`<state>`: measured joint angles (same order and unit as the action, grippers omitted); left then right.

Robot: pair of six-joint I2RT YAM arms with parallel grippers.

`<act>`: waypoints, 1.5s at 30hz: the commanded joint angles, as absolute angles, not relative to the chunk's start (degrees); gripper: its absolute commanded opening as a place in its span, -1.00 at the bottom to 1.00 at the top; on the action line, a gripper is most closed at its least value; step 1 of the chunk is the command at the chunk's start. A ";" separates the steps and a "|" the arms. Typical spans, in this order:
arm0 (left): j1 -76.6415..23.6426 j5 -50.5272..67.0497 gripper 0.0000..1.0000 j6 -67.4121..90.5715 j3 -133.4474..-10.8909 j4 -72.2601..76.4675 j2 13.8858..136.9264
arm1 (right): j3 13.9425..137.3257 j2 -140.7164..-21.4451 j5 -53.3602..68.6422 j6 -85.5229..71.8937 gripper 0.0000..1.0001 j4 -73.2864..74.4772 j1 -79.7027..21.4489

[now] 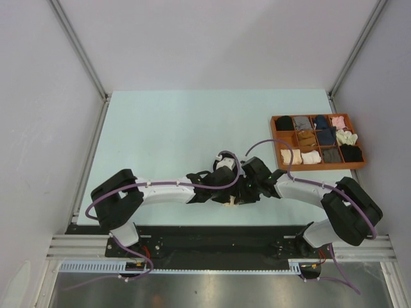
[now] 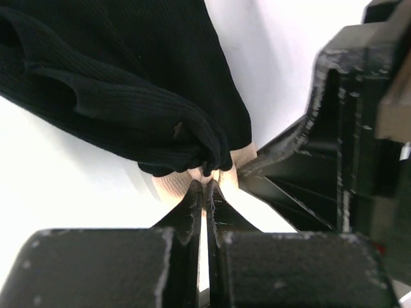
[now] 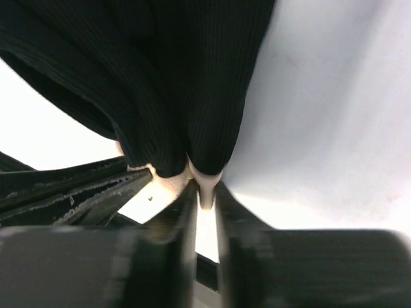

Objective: Roll the underwear
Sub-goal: Fold the underwear at the center of the board.

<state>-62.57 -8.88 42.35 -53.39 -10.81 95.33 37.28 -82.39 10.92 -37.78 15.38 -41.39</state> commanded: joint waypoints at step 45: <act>-63.19 -4.39 0.46 44.12 -45.00 4.57 86.40 | 32.96 -73.21 12.13 -36.65 0.18 17.75 -32.70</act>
<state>-62.89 -3.86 44.01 -44.99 1.48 89.89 33.10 -75.16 13.69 -37.47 16.25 -33.45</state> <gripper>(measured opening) 0.730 0.585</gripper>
